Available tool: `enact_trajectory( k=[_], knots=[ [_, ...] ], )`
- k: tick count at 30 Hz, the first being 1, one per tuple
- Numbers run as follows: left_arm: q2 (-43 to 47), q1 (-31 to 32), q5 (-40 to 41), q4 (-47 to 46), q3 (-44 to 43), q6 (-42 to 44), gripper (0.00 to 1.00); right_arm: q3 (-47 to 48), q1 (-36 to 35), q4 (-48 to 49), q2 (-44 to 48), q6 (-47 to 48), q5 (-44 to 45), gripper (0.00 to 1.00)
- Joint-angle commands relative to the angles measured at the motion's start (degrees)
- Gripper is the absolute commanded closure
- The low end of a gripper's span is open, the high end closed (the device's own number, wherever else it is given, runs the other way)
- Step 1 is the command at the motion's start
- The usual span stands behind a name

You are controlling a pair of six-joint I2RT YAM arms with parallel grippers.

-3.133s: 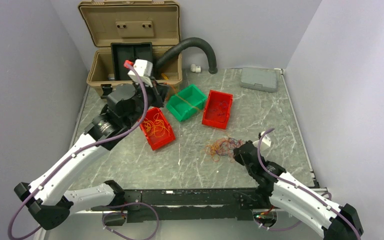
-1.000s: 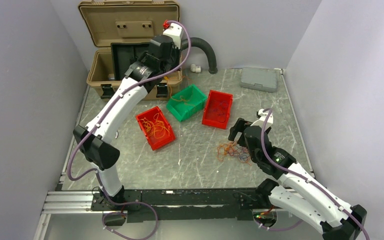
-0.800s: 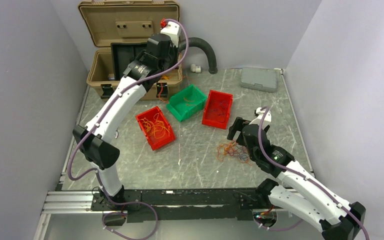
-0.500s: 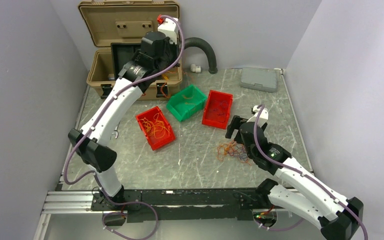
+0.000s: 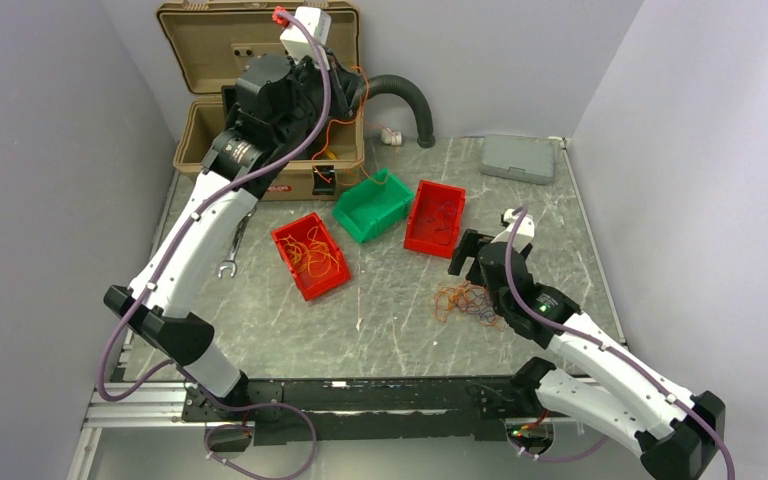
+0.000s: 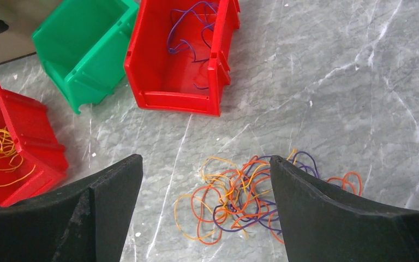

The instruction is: Untangle the cables

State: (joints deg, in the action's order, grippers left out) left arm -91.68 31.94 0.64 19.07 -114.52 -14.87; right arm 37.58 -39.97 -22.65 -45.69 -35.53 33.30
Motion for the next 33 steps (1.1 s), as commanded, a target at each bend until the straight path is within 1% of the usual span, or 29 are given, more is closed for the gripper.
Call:
enact_trajectory(
  k=[1,4,8,11,20,25,28,33],
  knots=[
    [-0.2,-1.1,-2.8,-2.1,-2.6,-2.7,1.0,2.3,0.0,1.1,1.3,0.5,-0.3,0.12],
    [0.5,-1.1,-3.5,-4.3,-1.0,-3.1,1.0,1.9,0.0,2.1,2.0,2.3,-1.8,0.11],
    [-0.1,-1.3,-1.0,-4.7,0.2,-2.2,1.0,1.4,-0.1,3.9,3.5,4.3,-4.8,0.11],
    [-1.0,-2.2,-0.8,-6.0,2.4,-3.4,1.0,0.7,0.0,4.6,5.0,4.6,-5.7,0.12],
    [-4.7,-4.1,-1.8,-6.7,4.1,-5.7,1.0,0.6,0.0,2.9,6.9,4.3,-5.3,0.12],
    [-5.2,-4.3,-0.8,-7.7,7.6,-5.2,1.0,0.4,-0.1,2.5,8.0,4.4,-5.3,0.12],
    [-5.7,-4.6,1.4,-7.6,9.3,-5.5,1.0,0.3,0.0,2.4,8.2,4.5,-5.1,0.12],
    [-6.7,-4.6,0.7,-6.6,10.5,-6.1,1.0,0.7,0.0,2.4,8.1,4.8,-4.6,0.12]
  ],
)
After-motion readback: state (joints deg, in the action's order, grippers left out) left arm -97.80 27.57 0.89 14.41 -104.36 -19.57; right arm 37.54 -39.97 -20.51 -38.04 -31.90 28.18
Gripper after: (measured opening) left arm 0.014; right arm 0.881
